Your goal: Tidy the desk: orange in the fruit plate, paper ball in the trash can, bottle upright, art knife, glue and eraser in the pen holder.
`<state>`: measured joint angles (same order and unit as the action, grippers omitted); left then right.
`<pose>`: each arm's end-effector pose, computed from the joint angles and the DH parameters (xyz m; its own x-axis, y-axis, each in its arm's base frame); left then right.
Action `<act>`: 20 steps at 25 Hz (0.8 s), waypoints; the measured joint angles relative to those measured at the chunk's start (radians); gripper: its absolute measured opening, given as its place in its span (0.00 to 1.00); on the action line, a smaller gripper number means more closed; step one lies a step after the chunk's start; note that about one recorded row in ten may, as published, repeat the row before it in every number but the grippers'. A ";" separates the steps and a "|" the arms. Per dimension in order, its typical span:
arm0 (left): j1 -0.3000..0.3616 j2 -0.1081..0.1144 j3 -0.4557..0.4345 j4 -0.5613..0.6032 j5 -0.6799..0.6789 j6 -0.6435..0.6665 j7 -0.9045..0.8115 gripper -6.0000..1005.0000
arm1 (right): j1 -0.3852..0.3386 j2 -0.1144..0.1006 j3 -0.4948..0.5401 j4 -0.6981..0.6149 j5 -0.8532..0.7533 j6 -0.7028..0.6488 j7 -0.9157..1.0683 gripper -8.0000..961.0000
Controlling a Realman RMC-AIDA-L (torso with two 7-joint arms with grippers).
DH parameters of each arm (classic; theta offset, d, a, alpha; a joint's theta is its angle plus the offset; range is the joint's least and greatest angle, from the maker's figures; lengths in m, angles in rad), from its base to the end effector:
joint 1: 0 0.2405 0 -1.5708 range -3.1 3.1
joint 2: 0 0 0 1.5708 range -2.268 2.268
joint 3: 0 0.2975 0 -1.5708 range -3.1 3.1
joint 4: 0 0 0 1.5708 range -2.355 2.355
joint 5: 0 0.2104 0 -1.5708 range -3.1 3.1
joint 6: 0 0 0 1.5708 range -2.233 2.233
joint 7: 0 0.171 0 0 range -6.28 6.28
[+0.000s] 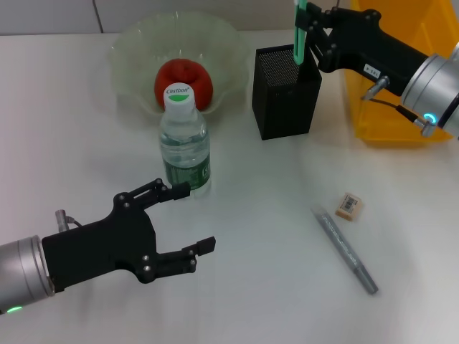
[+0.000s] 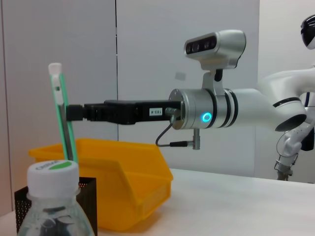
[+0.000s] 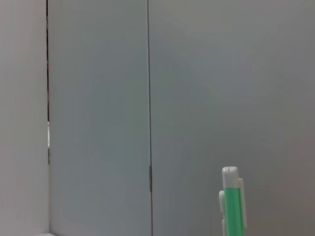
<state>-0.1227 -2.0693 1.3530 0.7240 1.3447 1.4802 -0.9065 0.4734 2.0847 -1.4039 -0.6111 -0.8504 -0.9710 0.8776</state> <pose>-0.3005 0.2485 -0.0791 0.7944 0.0501 0.6053 0.2598 -0.9288 -0.2641 0.2351 0.4198 -0.0576 0.7157 0.0055 -0.6984 -0.4990 -0.6955 -0.5169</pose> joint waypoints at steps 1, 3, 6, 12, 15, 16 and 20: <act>0.000 0.000 0.001 -0.005 0.001 0.000 0.000 0.86 | 0.020 0.001 0.010 0.038 0.002 -0.009 -0.027 0.13; 0.000 0.000 0.001 -0.006 0.001 0.000 0.000 0.86 | 0.040 0.000 0.012 0.073 0.003 -0.012 -0.037 0.13; -0.001 0.000 -0.003 -0.006 0.001 0.000 0.000 0.86 | 0.062 -0.002 0.013 0.118 0.005 -0.013 -0.051 0.13; -0.001 0.000 -0.005 -0.007 0.001 0.000 0.000 0.86 | 0.057 0.000 0.013 0.121 0.007 -0.022 -0.077 0.14; -0.002 0.000 -0.006 -0.008 0.001 0.000 0.000 0.86 | 0.042 0.000 0.015 0.110 0.008 -0.054 -0.077 0.20; -0.002 0.000 -0.006 -0.008 0.001 0.000 0.000 0.86 | 0.004 -0.001 0.021 0.060 0.008 -0.090 -0.059 0.25; -0.002 0.000 -0.006 -0.008 0.001 0.001 0.000 0.86 | -0.094 -0.002 0.026 -0.101 0.000 -0.117 0.031 0.39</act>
<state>-0.1243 -2.0693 1.3469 0.7162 1.3454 1.4809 -0.9065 0.3790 2.0829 -1.3783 -0.7122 -0.8506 -1.0885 0.9084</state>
